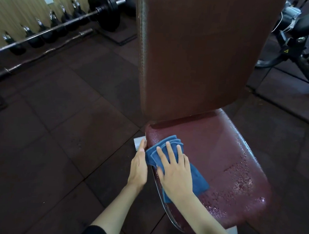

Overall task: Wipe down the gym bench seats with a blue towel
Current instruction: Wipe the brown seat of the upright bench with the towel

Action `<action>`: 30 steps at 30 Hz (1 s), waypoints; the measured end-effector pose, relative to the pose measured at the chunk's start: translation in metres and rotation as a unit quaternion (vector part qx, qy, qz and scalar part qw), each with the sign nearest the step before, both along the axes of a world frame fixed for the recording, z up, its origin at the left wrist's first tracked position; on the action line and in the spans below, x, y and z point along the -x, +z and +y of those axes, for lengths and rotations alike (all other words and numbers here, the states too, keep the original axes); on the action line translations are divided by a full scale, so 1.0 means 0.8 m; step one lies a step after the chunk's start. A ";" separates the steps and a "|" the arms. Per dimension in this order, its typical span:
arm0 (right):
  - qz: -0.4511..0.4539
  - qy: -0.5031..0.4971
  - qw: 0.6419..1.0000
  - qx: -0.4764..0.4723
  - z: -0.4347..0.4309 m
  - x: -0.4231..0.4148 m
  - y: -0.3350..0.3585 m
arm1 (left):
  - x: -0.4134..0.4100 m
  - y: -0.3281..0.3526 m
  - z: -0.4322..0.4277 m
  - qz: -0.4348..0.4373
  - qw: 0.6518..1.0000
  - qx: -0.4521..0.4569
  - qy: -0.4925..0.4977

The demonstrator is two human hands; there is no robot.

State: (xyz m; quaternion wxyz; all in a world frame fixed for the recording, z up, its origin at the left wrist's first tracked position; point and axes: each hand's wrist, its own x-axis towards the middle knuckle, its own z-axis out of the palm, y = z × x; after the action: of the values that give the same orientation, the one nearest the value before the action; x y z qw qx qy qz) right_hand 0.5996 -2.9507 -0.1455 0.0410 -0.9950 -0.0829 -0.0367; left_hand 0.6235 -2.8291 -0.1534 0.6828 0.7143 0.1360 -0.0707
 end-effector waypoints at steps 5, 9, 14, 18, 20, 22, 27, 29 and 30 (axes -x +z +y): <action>0.014 -0.034 0.999 0.009 0.026 -0.041 0.005 | -0.006 0.004 0.005 -0.005 1.000 -0.029 -0.005; 0.022 -0.078 0.996 0.023 0.042 -0.057 0.006 | -0.015 0.011 0.005 -0.030 0.996 -0.081 -0.031; 0.023 -0.089 0.996 0.006 0.039 -0.031 0.002 | -0.032 0.013 0.007 -0.077 0.977 -0.166 -0.111; -0.008 -0.109 0.994 -0.019 0.023 0.029 -0.001 | -0.031 0.007 -0.001 -0.127 0.940 -0.259 -0.182; -0.031 -0.118 0.992 -0.010 0.007 0.068 -0.007 | -0.024 0.005 -0.009 -0.157 0.919 -0.296 -0.210; -0.047 -0.139 0.989 -0.011 -0.012 0.104 -0.012 | -0.013 0.004 -0.016 -0.183 0.897 -0.325 -0.236; -0.045 -0.243 0.968 -0.033 -0.027 0.138 -0.011 | 0.007 -0.004 -0.022 -0.204 0.865 -0.367 -0.276; -0.023 -0.283 0.957 -0.054 -0.011 0.123 -0.002 | 0.008 -0.006 -0.021 -0.195 0.873 -0.354 -0.271; -0.008 -0.293 0.954 -0.064 -0.003 0.112 0.003 | 0.008 -0.006 -0.021 -0.194 0.876 -0.349 -0.269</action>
State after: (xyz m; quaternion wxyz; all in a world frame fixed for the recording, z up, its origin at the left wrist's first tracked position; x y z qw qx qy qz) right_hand 0.5097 -2.9530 -0.1433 0.0918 -0.9705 0.2145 -0.0607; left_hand 0.6171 -2.8456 -0.1582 0.3562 0.9148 -0.1809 -0.0595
